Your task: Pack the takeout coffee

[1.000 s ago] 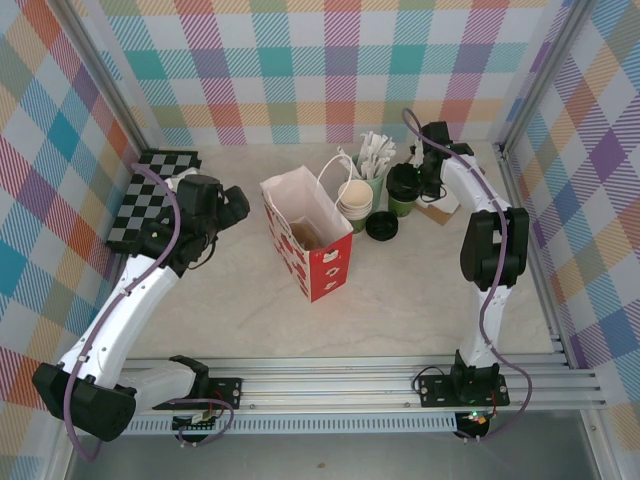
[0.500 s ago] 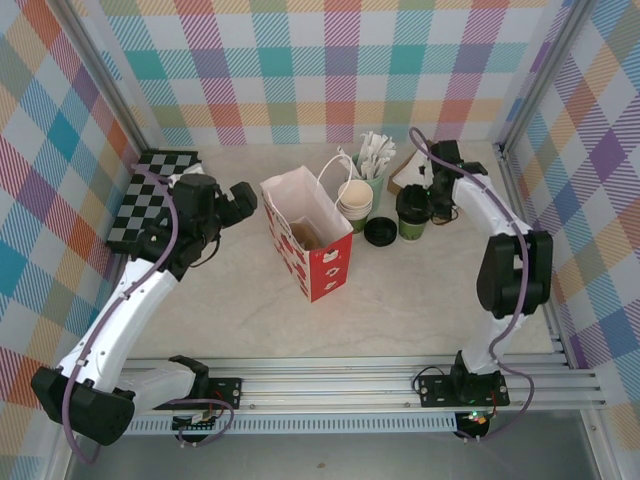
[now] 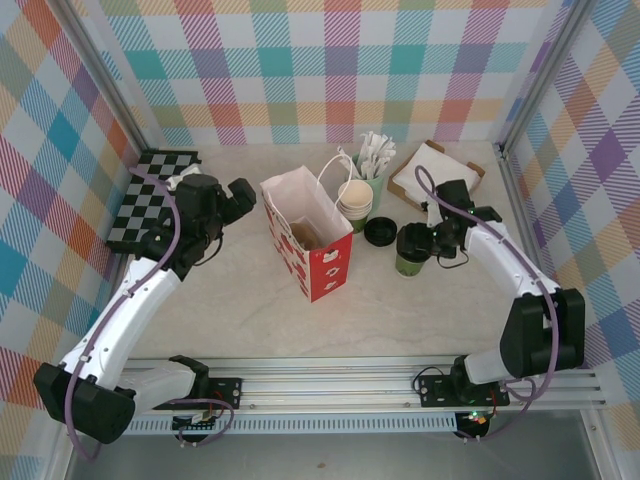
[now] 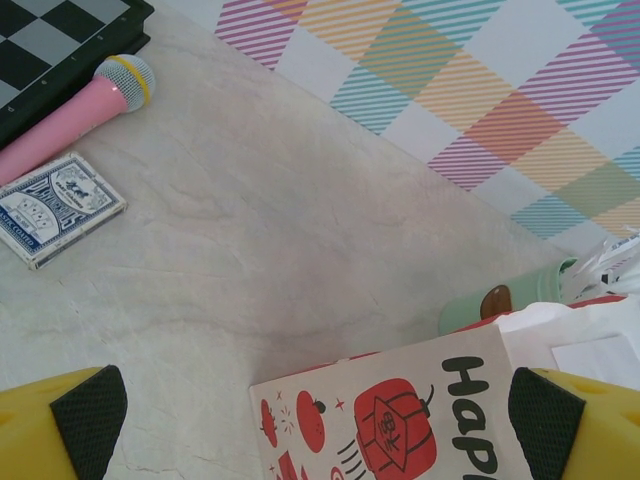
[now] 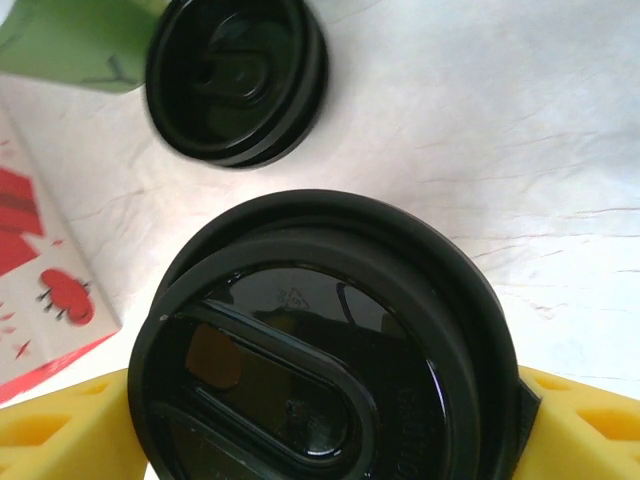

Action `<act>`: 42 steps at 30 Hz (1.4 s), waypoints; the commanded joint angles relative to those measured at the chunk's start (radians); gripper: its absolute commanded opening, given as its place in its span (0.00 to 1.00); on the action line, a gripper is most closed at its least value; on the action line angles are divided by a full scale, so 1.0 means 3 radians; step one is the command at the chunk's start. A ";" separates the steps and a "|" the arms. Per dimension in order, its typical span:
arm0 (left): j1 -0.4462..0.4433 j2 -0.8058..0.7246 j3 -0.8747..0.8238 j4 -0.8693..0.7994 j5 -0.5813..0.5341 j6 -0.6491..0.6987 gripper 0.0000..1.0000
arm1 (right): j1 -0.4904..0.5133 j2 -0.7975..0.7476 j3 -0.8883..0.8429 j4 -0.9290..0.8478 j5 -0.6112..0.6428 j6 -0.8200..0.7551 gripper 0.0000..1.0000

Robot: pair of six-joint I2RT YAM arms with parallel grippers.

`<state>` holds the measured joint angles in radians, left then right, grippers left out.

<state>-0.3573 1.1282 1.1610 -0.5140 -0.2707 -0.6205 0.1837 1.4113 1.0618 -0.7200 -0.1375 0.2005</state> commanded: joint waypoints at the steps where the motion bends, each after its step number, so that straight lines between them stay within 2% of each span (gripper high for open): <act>1: 0.0040 0.0011 -0.0045 0.0168 -0.0009 -0.0119 1.00 | 0.0114 -0.0107 -0.0095 0.0267 -0.0235 -0.0025 0.81; 6: 0.0040 0.0033 -0.0045 0.0139 -0.0018 -0.0171 1.00 | 0.0329 -0.0031 -0.0112 0.0309 0.0066 0.0100 0.83; 23: 0.0040 0.0123 -0.0035 0.0101 -0.0001 -0.0215 1.00 | 0.0510 0.0038 -0.0184 0.0380 0.0145 0.0163 0.85; 27: 0.0040 0.0127 -0.0031 0.0062 -0.0005 -0.0203 1.00 | 0.0513 0.0013 -0.0186 0.0343 0.0165 0.0189 0.91; 31: 0.0040 0.0119 -0.0032 0.0027 -0.0012 -0.0188 1.00 | 0.0511 0.0010 -0.0074 0.0164 0.0167 0.0233 1.00; 38: 0.0040 0.0113 -0.0025 -0.0028 -0.0065 -0.0181 1.00 | 0.0513 0.0126 0.0281 -0.0469 0.0320 0.0446 1.00; 42: 0.0040 0.0115 -0.0020 -0.0055 -0.0089 -0.0176 1.00 | 0.0518 0.0237 0.0480 -0.0735 0.0209 0.0498 1.00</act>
<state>-0.3573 1.1633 1.1553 -0.5076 -0.2749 -0.6807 0.3313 1.4578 1.1648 -0.8352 -0.0616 0.3180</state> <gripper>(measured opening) 0.999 0.999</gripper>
